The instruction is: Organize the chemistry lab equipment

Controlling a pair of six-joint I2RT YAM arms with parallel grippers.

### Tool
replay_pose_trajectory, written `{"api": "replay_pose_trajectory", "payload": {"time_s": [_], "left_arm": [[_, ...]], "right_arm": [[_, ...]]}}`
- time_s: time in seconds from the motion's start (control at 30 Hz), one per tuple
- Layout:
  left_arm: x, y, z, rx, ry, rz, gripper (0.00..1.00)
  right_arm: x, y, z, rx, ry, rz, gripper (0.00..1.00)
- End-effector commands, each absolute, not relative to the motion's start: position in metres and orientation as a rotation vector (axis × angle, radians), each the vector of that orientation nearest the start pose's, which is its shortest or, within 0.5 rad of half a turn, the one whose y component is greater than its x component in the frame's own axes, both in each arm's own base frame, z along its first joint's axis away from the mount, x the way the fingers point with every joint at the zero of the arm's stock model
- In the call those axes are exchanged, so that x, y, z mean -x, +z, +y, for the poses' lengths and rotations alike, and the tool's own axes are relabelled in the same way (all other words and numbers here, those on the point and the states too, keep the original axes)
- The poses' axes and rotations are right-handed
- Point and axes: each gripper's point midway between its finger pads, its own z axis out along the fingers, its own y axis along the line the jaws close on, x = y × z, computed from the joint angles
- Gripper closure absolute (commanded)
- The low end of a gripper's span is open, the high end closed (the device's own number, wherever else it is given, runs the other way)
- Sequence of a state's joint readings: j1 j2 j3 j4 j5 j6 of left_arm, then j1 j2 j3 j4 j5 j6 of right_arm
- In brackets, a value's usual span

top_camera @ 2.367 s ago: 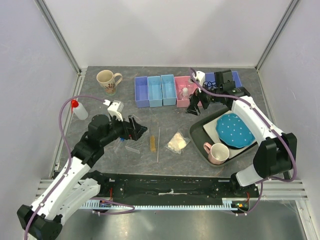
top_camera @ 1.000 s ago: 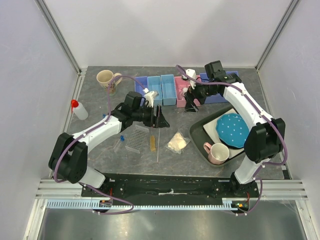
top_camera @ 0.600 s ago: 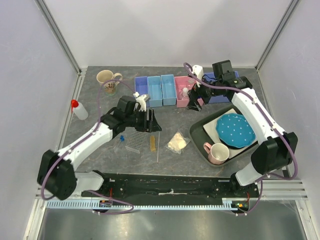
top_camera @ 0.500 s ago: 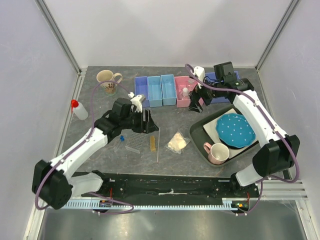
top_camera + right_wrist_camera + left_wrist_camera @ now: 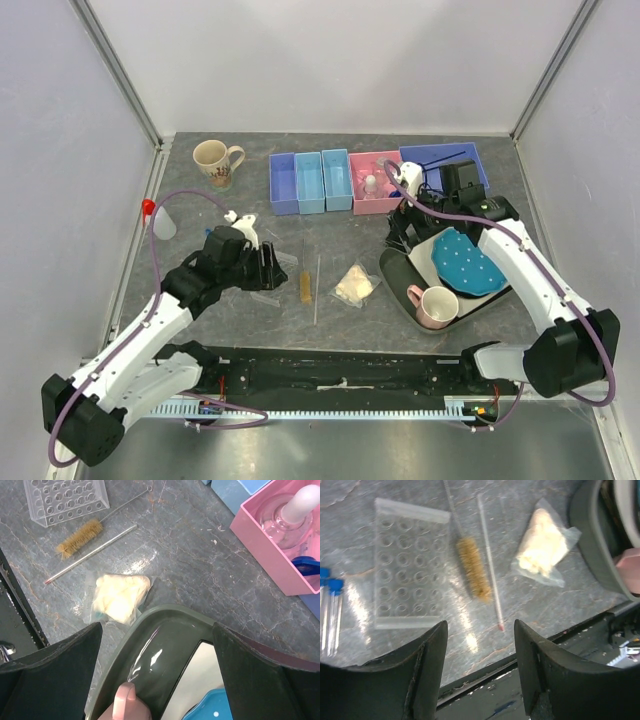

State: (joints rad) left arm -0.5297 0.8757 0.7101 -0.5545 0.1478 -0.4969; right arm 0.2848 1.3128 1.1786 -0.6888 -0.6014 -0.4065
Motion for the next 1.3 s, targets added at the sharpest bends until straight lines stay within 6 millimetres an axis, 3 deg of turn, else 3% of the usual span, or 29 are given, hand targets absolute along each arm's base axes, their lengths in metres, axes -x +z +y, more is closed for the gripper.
{"api": "replay_pose_trajectory", "payload": {"time_s": [0.0,0.33,0.4,0.47,0.57,0.6,0.7,0.83,0.97,1.1,1.13,1.2,1.23,1.27], "left_arm": [[-0.21,0.136,-0.137,-0.027,-0.428,2.435,0.38],[-0.235,0.13,-0.109,-0.001,-0.222,2.54,0.43],[-0.242,0.131,-0.098,0.024,-0.22,2.545,0.44],[-0.249,0.137,-0.101,0.009,-0.265,2.535,0.46],[-0.248,0.147,-0.136,-0.102,-0.517,2.503,0.51],[-0.237,0.148,-0.155,-0.154,-0.661,2.509,0.51],[-0.223,0.149,-0.184,-0.232,-0.774,2.494,0.52],[-0.211,0.143,-0.206,-0.238,-0.774,2.524,0.53],[-0.209,0.137,-0.223,-0.1,-0.719,2.542,0.52],[-0.218,0.128,-0.243,-0.063,-0.7,2.522,0.52],[-0.219,0.114,-0.245,-0.049,-0.654,2.562,0.52],[-0.224,0.112,-0.255,-0.045,-0.625,2.573,0.54],[-0.225,0.094,-0.251,-0.021,-0.531,2.629,0.59],[-0.231,0.097,-0.256,0.011,-0.5,2.62,0.59]], "right_arm": [[-0.301,0.22,0.179,1.012,0.663,1.946,0.02],[-0.296,0.202,0.181,1.015,0.718,1.934,0.02],[-0.296,0.198,0.179,1.014,0.717,1.938,0.02],[-0.295,0.193,0.177,1.014,0.717,1.939,0.02],[-0.296,0.187,0.177,1.008,0.731,1.938,0.02],[-0.295,0.182,0.176,1.005,0.736,1.949,0.02],[-0.295,0.176,0.174,0.999,0.753,1.966,0.02],[-0.291,0.173,0.175,1.003,0.782,1.958,0.02],[-0.288,0.169,0.176,1.005,0.801,1.951,0.02],[-0.287,0.168,0.174,1.008,0.801,1.938,0.02],[-0.287,0.169,0.173,1.006,0.802,1.935,0.02],[-0.285,0.17,0.171,1.007,0.807,1.916,0.02],[-0.284,0.171,0.171,1.012,0.812,1.904,0.01],[-0.283,0.171,0.169,1.01,0.811,1.899,0.02]]}}
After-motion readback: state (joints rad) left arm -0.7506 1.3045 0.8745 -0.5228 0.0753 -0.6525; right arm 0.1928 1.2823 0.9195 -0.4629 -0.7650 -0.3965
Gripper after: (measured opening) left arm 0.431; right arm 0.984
